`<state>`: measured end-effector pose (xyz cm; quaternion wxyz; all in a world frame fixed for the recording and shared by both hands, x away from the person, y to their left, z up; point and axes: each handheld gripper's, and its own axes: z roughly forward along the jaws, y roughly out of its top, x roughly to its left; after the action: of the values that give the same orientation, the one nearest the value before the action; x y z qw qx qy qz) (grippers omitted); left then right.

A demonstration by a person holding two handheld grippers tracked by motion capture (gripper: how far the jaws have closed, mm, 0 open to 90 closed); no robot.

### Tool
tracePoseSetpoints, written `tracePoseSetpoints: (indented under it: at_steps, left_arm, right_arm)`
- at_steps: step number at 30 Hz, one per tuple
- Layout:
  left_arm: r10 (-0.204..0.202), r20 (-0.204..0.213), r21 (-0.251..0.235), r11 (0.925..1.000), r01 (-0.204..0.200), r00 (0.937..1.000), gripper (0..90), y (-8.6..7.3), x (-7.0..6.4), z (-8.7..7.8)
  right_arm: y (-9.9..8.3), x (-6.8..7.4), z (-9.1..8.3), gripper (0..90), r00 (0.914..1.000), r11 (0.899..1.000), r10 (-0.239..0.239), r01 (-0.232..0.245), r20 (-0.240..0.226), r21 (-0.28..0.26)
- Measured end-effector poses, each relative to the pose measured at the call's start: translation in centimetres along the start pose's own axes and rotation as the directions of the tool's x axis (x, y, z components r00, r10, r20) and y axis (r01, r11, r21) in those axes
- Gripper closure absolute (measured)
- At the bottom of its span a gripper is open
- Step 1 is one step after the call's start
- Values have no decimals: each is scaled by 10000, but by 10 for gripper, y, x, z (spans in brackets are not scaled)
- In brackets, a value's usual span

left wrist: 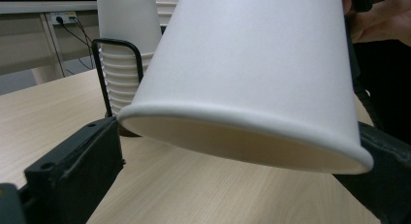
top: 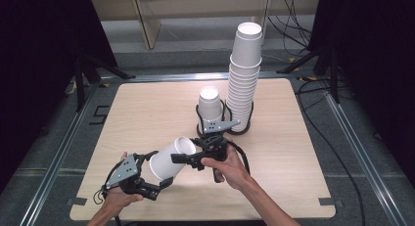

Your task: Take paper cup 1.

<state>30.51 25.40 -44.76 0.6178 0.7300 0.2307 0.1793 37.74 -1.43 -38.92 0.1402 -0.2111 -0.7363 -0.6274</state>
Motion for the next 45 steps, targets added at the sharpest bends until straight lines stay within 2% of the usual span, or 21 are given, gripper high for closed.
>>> tracePoseSetpoints:
  at_steps: [1, 2, 3, 6, 11, 12, 14, 20, 23, 25, 27, 29, 30, 32, 34, 35, 36, 38, 39, 42, 45]
  left_arm:
    - [12, 38, -4, 10000, -12, 10000, 0, 0, 0, 0]
    - [-7, 62, -143, 9999, 7, 10000, 0, 0, 0, 1]
    - [-19, 120, -259, 9997, 22, 9999, 0, -1, 0, 2]
    - [102, 114, -41, 9999, -102, 9999, 0, 0, -1, -1]
    - [123, 130, 19, 9999, -123, 9998, 2, 0, -2, 0]
    - [109, 175, 66, 9999, -111, 9998, 15, 0, -2, -1]
    - [46, 205, 181, 9998, -50, 9998, 54, 0, -1, -1]
    - [396, 235, 377, 9985, -404, 9989, 103, 1, 0, 1]
    - [674, 280, 598, 9958, -689, 9973, 130, 2, -1, 0]
    - [666, 352, 609, 9958, -687, 9972, 133, 2, -1, 0]
    - [906, 344, 1007, 9905, -937, 9953, 144, 2, -1, -1]
    - [906, 421, 1107, 9893, -948, 9950, 148, 1, -2, 1]
    - [906, 421, 1107, 9893, -948, 9950, 150, 1, -2, 1]
    - [1022, 509, 1247, 9863, -1078, 9935, 154, 1, -3, 1]
    - [1096, 690, 1299, 9845, -1179, 9916, 157, 1, -6, 2]
    - [1096, 690, 1299, 9845, -1179, 9916, 158, 1, -6, 2]
    - [1210, 686, 1528, 9796, -1302, 9903, 158, 1, -6, 2]
    - [1317, 752, 1596, 9769, -1423, 9884, 160, 1, -6, 3]
    - [1287, 870, 1598, 9770, -1414, 9879, 160, 0, -7, 4]
    - [1485, 896, 1844, 9692, -1629, 9848, 162, 0, -8, 4]
    - [1518, 1056, 1762, 9698, -1687, 9828, 162, 0, -9, 5]
  right_arm:
    - [0, 0, 0, 239, 10000, 10000, -23, 22, 22, 2]
    - [-1, 2, 1, 240, 9997, 9997, 252, -252, -77, 45]
    - [-1, 0, 1, 239, 10000, 10000, 45, -45, 6, -8]
    - [-2, -1, 4, 239, 9998, 10000, 44, -44, -187, -31]
    - [-3, -1, 6, 239, 9998, 10000, 5, -5, -183, -13]
    - [-3, -2, 6, 239, 9998, 9998, -182, 181, -80, -31]
    - [-3, 0, 5, 239, 9999, 9999, 108, -108, -39, 123]
    - [-3, -1, 5, 235, 9999, 9993, -158, 156, 50, 347]
    - [-1, -1, 5, 226, 9975, 9956, -693, 684, 128, 638]
    - [-1, 0, 4, 222, 9974, 9951, -695, 682, 165, 710]
    - [2, 3, 2, 208, 9919, 9856, -1204, 1145, 414, 1246]
    - [5, 8, 1, 166, 9843, 9733, -1573, 1408, 801, 1810]
    - [6, 8, 0, 158, 9744, 9646, -2051, 1853, 918, 1879]
    - [9, 11, -2, 157, 9696, 9561, -2270, 2039, 916, 2105]
    - [12, 16, -5, 157, 9581, 9359, -2702, 2382, 952, 2596]
    - [12, 16, -5, 157, 9581, 9359, -2702, 2382, 952, 2596]
    - [15, 20, -6, 157, 9420, 9161, -3197, 2797, 1022, 2871]
    - [17, 23, -7, 156, 9322, 8956, -3495, 3028, 944, 3259]
    - [18, 25, -7, 157, 9294, 8886, -3571, 3071, 938, 3406]
    - [17, 25, -7, 157, 9234, 8665, -3748, 3172, 825, 3855]
    - [14, 24, -5, 157, 9268, 8460, -3712, 3123, 571, 4321]
